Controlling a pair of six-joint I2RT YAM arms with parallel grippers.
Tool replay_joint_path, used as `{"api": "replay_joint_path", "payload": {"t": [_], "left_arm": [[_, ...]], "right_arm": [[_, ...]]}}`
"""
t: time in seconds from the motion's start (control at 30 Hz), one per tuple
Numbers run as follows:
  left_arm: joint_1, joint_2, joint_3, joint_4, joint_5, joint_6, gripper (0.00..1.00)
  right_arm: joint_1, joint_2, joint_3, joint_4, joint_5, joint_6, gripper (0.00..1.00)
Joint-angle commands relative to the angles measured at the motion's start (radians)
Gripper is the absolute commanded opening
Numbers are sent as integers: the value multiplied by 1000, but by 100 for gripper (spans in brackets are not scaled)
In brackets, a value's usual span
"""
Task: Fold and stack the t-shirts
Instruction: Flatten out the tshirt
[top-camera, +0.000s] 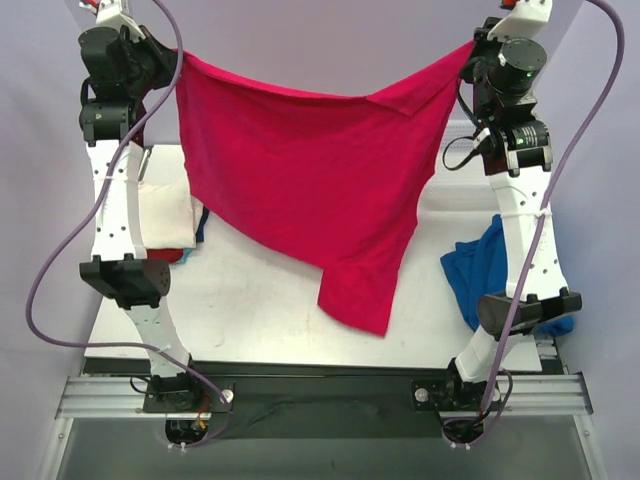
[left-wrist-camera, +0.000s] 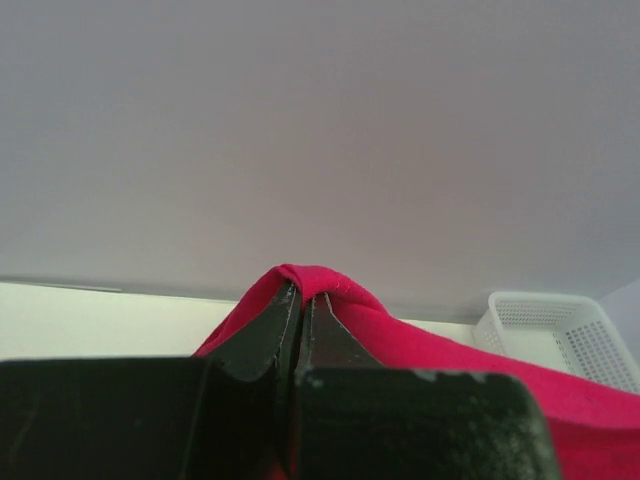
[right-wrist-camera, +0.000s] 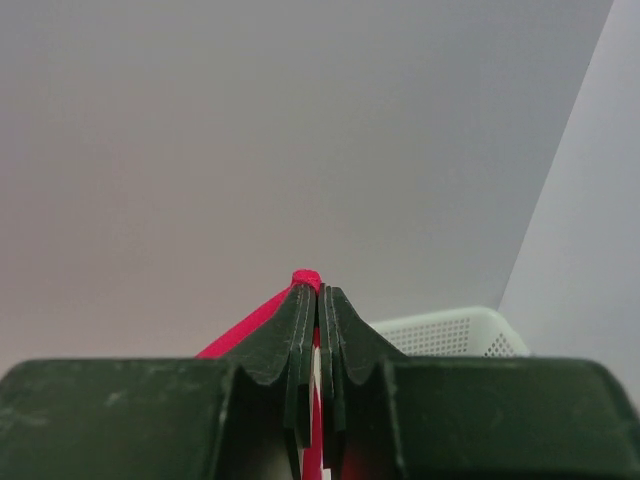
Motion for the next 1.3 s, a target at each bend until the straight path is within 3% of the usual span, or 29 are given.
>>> {"api": "replay_joint_path", "payload": {"t": [0.0,0.3,0.57,0.83,1.27], "left_arm": [[29,34,62,115,32,-37,0],[68,42,93,132,81,-86,0],[75,-98,27,49,71,-34,0],[80,-242,27,-41,8,27,0],[81,-228,25,-37,-20,29,0]], "right_arm": [[-23,-30,102,118,-2,21,0],[-26,-79,120,139,-32,8,0],[-17,-355,-153,210,-91,21,0],[-14,-491,-206,222,-135,10,0],[-14,-395,-175,267,-132,-4,0]]}}
